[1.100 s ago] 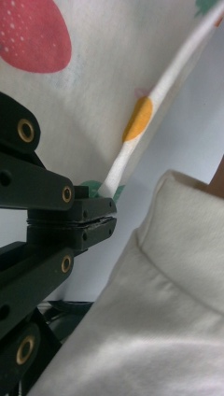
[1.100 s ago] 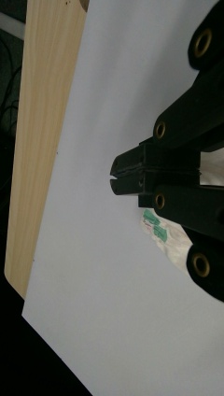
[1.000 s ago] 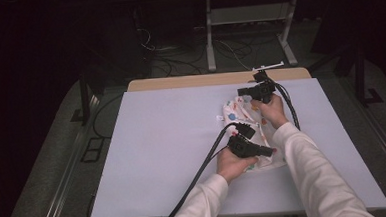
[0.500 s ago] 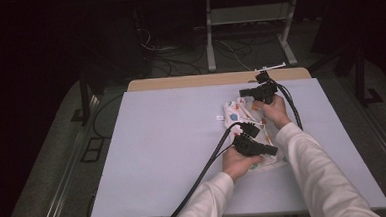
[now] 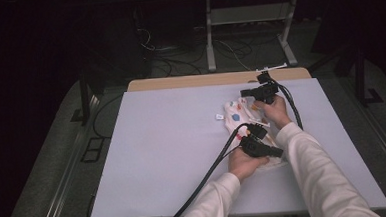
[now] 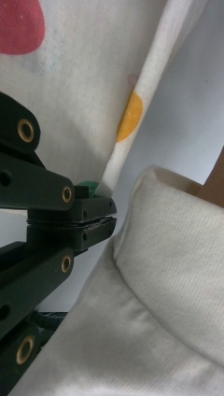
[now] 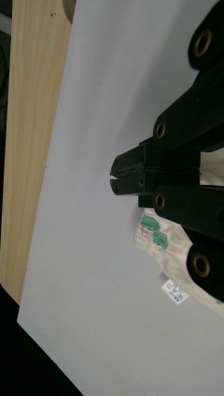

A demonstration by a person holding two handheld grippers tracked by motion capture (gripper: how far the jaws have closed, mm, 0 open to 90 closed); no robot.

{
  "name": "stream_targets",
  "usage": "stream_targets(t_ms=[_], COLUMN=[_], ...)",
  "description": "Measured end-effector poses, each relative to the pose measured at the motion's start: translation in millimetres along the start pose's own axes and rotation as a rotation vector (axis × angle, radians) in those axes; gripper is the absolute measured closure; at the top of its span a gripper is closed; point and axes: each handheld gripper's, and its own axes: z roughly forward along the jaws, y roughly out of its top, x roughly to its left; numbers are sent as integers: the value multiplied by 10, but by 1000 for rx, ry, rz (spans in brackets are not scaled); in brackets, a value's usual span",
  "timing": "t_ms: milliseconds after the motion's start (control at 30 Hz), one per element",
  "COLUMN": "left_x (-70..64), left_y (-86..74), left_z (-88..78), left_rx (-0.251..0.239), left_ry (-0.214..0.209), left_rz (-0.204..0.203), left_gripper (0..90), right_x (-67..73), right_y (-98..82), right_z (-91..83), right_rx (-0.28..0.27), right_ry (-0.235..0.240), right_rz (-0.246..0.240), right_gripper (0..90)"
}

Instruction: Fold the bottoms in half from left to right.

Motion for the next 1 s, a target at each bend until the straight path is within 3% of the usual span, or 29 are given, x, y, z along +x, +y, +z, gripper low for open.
stream_targets(t_ms=[400,533,700,867,933,1000], left_x=[20,15,5,4,-8,-31], left_y=[20,44,48,43,41,42], left_z=[111,153,182,194,193,189], left_rx=[19,33,47,53,52,41], left_ry=[20,33,26,12,21,24], left_rz=[-13,-8,-4,-12,-5,15], left_gripper=[882,882,881,859,756,708], right_x=[-78,-136,-172,-207,-206,-199], right_y=[-28,-27,-28,-29,-34,-42], right_z=[17,-55,-207,-339,-360,-381], right_rx=[11,8,-33,-69,-62,-61], right_ry=[5,21,-6,-3,-13,-19], right_rz=[23,80,94,109,108,101], right_gripper=[842,732,548,343,252,203])
